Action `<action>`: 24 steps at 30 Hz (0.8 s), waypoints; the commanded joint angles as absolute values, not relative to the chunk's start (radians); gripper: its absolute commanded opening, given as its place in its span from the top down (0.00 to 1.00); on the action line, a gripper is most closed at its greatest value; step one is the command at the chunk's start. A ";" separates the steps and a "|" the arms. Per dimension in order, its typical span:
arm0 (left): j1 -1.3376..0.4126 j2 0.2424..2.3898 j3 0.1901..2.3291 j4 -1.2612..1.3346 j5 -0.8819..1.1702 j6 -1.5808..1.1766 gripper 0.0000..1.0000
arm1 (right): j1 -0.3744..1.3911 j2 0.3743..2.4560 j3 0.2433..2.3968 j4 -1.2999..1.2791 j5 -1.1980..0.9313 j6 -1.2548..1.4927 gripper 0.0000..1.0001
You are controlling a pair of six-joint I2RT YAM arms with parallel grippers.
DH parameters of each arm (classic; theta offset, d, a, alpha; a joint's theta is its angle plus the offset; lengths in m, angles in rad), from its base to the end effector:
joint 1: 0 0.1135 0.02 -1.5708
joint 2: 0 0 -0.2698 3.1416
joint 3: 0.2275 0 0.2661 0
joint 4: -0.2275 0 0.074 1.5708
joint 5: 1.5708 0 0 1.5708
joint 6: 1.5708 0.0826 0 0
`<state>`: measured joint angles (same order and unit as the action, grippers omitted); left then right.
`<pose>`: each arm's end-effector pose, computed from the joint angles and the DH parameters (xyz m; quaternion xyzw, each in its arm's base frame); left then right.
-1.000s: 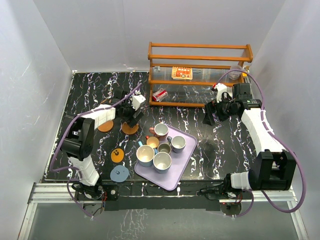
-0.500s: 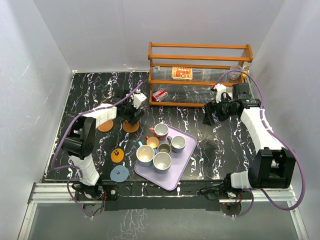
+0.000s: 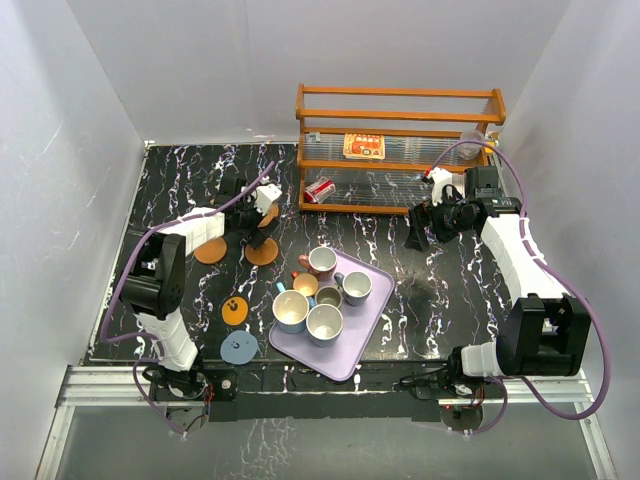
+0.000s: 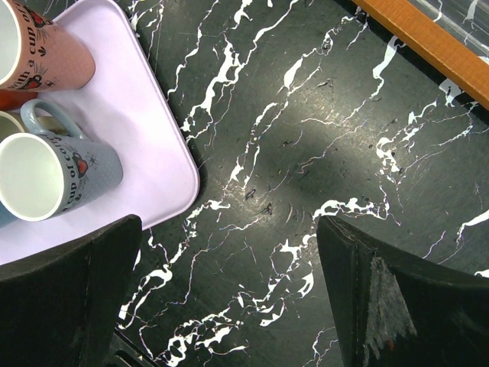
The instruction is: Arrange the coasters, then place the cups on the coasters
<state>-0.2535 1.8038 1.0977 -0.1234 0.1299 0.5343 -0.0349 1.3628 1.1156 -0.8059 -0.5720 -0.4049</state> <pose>0.4075 -0.1166 0.1385 0.3787 0.8499 -0.0093 0.3664 0.3027 0.0342 0.2476 -0.2416 0.8983 0.2126 0.2991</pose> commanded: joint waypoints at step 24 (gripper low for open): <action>-0.185 1.781 1.065 -0.264 0.050 0.607 0.03 | -0.041 1.345 1.140 -0.779 -0.584 -0.400 0.02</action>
